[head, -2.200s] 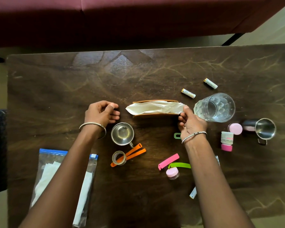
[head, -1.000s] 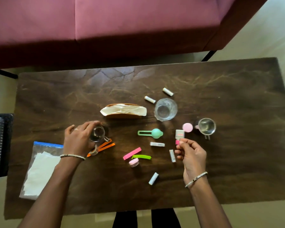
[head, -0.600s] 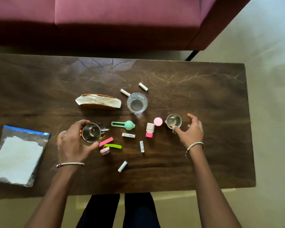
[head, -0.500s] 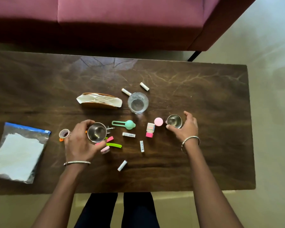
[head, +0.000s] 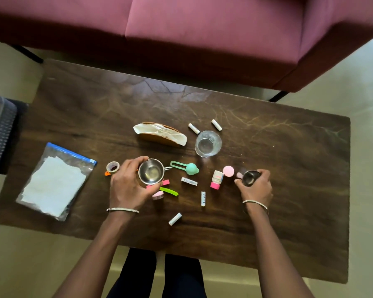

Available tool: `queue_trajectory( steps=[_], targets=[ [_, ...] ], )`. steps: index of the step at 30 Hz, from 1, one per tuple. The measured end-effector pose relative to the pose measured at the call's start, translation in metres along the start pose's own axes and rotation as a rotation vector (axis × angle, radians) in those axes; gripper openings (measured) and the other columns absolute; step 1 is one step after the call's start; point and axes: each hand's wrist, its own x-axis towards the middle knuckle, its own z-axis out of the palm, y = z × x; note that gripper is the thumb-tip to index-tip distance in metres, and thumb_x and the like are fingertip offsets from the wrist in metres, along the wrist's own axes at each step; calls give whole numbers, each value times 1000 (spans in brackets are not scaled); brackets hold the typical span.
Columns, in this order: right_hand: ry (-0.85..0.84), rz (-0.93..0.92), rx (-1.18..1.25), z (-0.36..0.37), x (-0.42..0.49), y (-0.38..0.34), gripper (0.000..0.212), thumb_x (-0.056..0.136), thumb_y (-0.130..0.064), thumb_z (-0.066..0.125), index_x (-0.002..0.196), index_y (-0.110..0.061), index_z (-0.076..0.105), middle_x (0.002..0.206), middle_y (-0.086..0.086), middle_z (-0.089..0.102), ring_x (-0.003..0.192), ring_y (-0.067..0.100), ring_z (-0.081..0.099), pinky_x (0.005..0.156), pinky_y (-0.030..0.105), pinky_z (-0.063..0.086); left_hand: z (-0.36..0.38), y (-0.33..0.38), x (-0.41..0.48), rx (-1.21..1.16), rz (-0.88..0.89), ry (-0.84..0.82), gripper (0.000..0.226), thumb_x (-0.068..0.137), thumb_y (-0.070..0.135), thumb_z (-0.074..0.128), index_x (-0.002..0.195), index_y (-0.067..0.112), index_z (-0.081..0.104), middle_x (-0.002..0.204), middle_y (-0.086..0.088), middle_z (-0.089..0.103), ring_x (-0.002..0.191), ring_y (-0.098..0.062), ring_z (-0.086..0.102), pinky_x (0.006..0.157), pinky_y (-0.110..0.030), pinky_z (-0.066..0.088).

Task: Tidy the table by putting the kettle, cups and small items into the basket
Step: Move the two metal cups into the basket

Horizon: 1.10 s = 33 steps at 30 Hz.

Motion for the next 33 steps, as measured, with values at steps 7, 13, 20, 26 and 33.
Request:
queue_trajectory(
  steps=[7,13,20,26,33],
  targets=[
    [-144,-318,75,-30,-82,-41,71,54,-24,97,111,-12,56,106,7,70,96,29,68,82,35,52,-53,1,-28,-108,-68,93,70,55,33,90,117,17,62,111,3,65,99,-14,63,86,-26,50],
    [-294,-567,181,-34,-185,-110,70,52,-30,97,112,-22,61,108,-8,68,100,18,67,87,43,56,-126,-25,-62,-159,-147,212,64,53,25,93,110,15,67,104,-2,67,94,-21,65,84,-23,46],
    [-372,-793,198,-17,-319,-192,73,59,-44,93,121,-28,58,112,-13,67,100,5,66,87,33,57,-241,-90,-112,-207,-213,281,67,46,19,94,107,7,69,103,-8,67,93,-26,65,87,-17,41],
    [-381,-882,216,9,-422,-250,72,61,-37,93,124,-27,59,114,-12,69,102,8,66,89,36,57,-339,-150,-149,-178,-258,346,69,50,26,94,113,12,68,107,-4,67,96,-23,65,88,-29,48],
    [-426,-979,148,47,-497,-316,69,58,-27,91,119,-26,59,111,-8,68,104,18,63,90,38,53,-420,-207,-163,-114,-294,452,73,52,29,92,119,12,67,106,-6,65,97,-24,63,87,-29,46]
  ],
)
